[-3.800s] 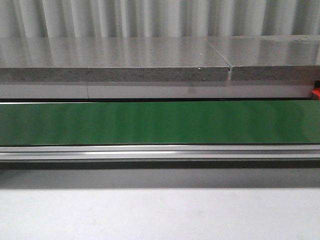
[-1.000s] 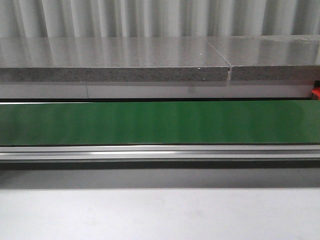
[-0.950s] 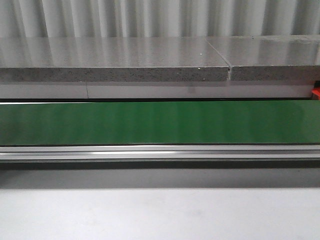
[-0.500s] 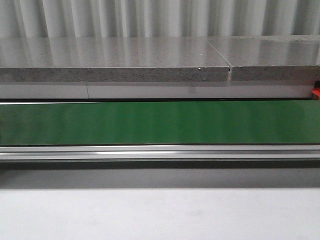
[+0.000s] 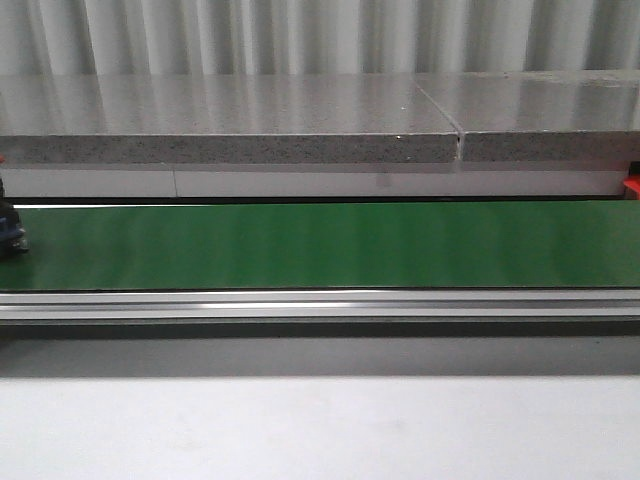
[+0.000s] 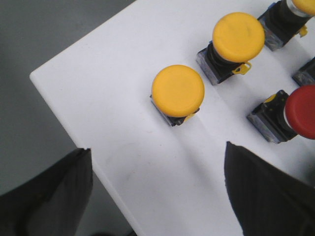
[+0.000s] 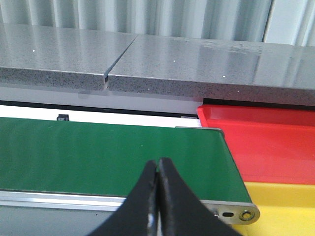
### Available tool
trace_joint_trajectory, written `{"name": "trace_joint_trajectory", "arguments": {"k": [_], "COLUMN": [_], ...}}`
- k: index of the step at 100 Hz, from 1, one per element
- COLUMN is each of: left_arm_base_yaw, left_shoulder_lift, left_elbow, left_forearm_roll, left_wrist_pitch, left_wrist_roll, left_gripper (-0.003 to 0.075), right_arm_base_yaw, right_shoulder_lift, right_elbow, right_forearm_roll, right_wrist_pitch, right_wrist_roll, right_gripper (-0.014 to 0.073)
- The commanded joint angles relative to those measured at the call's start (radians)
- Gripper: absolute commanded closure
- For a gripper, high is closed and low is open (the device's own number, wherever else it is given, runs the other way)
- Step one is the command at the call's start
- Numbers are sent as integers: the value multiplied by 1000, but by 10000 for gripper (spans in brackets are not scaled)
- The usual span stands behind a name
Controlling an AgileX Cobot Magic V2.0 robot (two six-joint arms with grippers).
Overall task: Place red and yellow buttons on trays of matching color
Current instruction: 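Move the left gripper to a yellow push button and grasp it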
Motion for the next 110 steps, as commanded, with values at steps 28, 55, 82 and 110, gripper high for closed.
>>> {"name": "trace_joint_trajectory", "arguments": {"k": [28,55,82,110], "left_arm_base_yaw": [6,6,6,6], "left_shoulder_lift": [121,233,330,374], "left_elbow": [-25,-88,-150,-171], "left_forearm_roll": [26,26,26,26], "left_wrist_pitch": [-117,-138,-143,-159], "left_wrist_roll": [-16,-16,-16,-37], "left_gripper": [190,190,190,209], "right_arm_base_yaw": [1,1,1,1], "right_shoulder_lift": [-14,-14,-14,-14], "right_elbow": [-14,-14,-14,-14], "right_forearm_roll": [-12,-12,-12,-12], "right_wrist_pitch": [-77,-77,-77,-77], "right_wrist_roll": [0,0,0,0], "right_gripper": [662,662,662,662]}}
